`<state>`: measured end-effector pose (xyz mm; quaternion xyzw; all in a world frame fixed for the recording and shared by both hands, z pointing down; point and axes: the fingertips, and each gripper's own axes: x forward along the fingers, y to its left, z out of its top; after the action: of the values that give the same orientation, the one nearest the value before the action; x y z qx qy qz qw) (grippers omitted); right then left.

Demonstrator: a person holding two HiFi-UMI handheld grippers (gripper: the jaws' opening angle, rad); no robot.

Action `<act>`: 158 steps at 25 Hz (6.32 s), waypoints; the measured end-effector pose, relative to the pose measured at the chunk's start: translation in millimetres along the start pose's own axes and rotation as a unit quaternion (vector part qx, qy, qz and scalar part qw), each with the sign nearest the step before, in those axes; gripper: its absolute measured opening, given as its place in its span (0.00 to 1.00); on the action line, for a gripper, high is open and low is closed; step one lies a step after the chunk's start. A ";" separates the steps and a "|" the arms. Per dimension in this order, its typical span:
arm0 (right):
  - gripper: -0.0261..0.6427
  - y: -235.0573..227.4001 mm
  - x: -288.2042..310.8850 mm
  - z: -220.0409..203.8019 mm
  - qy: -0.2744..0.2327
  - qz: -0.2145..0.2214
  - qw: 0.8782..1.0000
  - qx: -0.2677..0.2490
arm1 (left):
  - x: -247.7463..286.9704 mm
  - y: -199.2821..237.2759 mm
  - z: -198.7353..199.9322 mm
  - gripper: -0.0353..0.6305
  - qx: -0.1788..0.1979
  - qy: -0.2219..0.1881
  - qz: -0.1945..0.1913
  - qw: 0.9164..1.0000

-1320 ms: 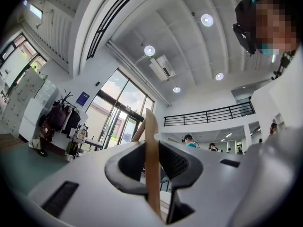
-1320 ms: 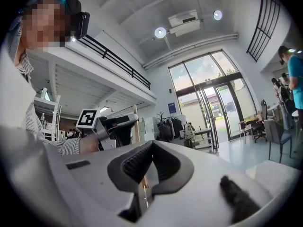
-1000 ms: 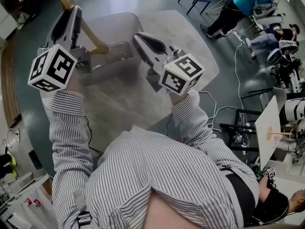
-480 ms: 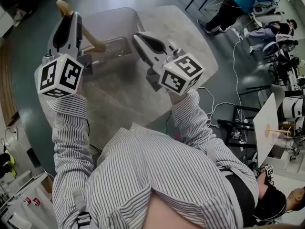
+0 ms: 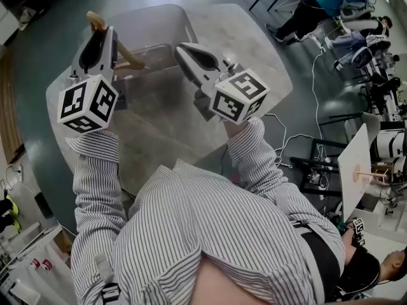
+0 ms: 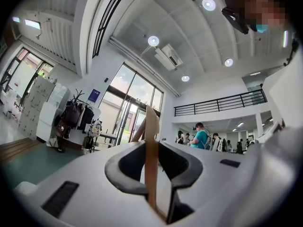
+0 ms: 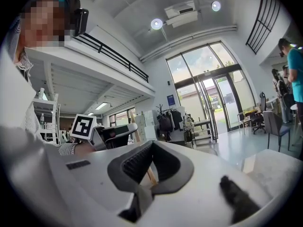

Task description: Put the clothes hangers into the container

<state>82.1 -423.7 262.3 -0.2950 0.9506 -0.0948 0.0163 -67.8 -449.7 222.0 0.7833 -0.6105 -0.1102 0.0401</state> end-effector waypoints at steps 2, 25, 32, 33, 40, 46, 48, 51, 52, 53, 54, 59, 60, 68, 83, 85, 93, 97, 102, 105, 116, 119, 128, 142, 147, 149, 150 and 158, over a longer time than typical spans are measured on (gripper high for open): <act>0.06 -0.6 -0.4 -1.5 0.005 -0.003 1.000 0.001 | -4.1 1.7 -8.1 0.19 0.001 0.015 0.008 1.000; 0.06 22.8 0.0 -38.6 0.044 0.020 0.999 0.015 | -56.3 2.0 -60.1 0.19 -0.010 0.092 0.033 0.995; 0.06 38.0 -0.4 -46.8 0.058 0.037 0.998 0.010 | -75.2 -10.2 -83.1 0.19 -0.020 0.121 0.018 0.992; 0.06 38.6 -1.5 -47.3 0.059 0.037 0.998 0.011 | -76.4 -13.4 -86.8 0.19 -0.020 0.125 0.016 0.992; 0.06 43.6 -9.5 -54.9 0.066 0.044 0.997 0.013 | -81.9 -19.5 -100.9 0.19 -0.036 0.133 0.017 0.990; 0.06 47.2 -12.4 -60.0 0.068 0.042 0.997 0.020 | -88.3 -19.4 -105.9 0.19 -0.033 0.143 0.014 0.989; 0.06 48.4 -13.6 -62.6 0.070 0.042 0.996 0.022 | -89.6 -23.3 -111.2 0.19 -0.028 0.153 0.010 0.988; 0.06 46.5 -16.1 -64.8 0.072 0.043 0.996 0.025 | -88.4 -28.9 -119.1 0.19 -0.028 0.165 0.007 0.986; 0.06 45.5 -17.2 -65.5 0.073 0.042 0.996 0.026 | -88.0 -30.1 -121.4 0.19 -0.029 0.168 0.007 0.985; 0.06 44.8 -18.3 -66.1 0.073 0.042 0.996 0.027 | -88.0 -31.0 -123.3 0.19 -0.030 0.170 0.007 0.985; 0.06 44.3 -19.5 -66.5 0.073 0.041 0.996 0.027 | -88.4 -31.5 -124.7 0.19 -0.031 0.172 0.007 0.985; 0.06 43.7 -23.0 -65.5 0.071 0.037 0.996 0.028 | -90.3 -33.9 -124.1 0.19 -0.031 0.172 0.005 0.985; 0.06 44.1 -23.3 -65.4 0.070 0.037 0.996 0.028 | -90.2 -34.7 -123.9 0.19 -0.032 0.172 0.004 0.985; 0.06 50.2 -25.7 -66.9 0.071 0.036 0.996 0.027 | -91.5 -47.2 -122.0 0.19 -0.029 0.172 -0.014 0.985; 0.06 62.1 -29.6 -89.7 0.094 0.039 0.994 0.030 | -96.7 -92.4 -133.3 0.13 -0.006 0.198 -0.096 0.976; 0.06 61.5 -30.8 -93.3 0.098 0.039 0.994 0.032 | -99.3 -96.8 -136.1 0.11 -0.005 0.201 -0.100 0.974; 0.06 60.7 -39.5 -107.7 0.108 0.035 0.992 0.047 | -106.0 -109.6 -148.6 0.08 -0.004 0.217 -0.108 0.970; 0.06 60.4 -41.7 -110.7 0.102 0.022 0.993 0.052 | -108.3 -112.4 -152.6 0.07 -0.004 0.225 -0.109 0.968; 0.06 60.2 -39.4 -115.5 0.099 0.015 0.993 0.058 | -113.8 -112.5 -157.8 0.07 -0.020 0.229 -0.101 0.968; 0.06 60.3 -37.8 -118.7 0.097 0.015 0.993 0.065 | -114.9 -110.6 -158.8 0.07 -0.011 0.226 -0.092 0.970; 0.06 63.0 -36.2 -124.5 0.108 0.026 0.992 0.062 | -114.7 -113.2 -162.5 0.07 -0.054 0.232 -0.109 0.965; 0.06 63.0 -35.2 -123.5 0.109 0.028 0.992 0.059 | -114.5 -111.3 -162.7 0.07 -0.060 0.233 -0.107 0.965; 0.06 68.3 -33.1 -126.3 0.118 0.041 0.991 0.049 | -114.8 -111.1 -165.3 0.07 -0.067 0.238 -0.103 0.964; 0.06 68.2 -38.0 -134.1 0.138 0.038 0.989 0.033 | -116.7 -115.2 -166.9 0.07 -0.072 0.235 -0.109 0.963; 0.06 67.5 -37.4 -134.4 0.138 0.034 0.989 0.032 | -117.2 -113.7 -165.8 0.07 -0.073 0.233 -0.109 0.964; 0.06 68.7 -36.6 -134.5 0.139 0.035 0.989 0.035 | -117.4 -112.7 -165.1 0.07 -0.074 0.233 -0.108 0.964; 0.06 69.1 -36.6 -134.4 0.140 0.036 0.989 0.037 | -117.5 -112.6 -164.4 0.07 -0.073 0.233 -0.108 0.964; 0.06 64.6 -41.5 -133.7 0.138 0.028 0.989 0.034 | -119.1 -117.8 -168.5 0.07 -0.073 0.240 -0.115 0.961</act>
<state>68.7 -325.3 380.3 -0.2519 0.9478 -0.1665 -0.1020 53.8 -317.3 377.4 0.8464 -0.4791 0.0329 0.2300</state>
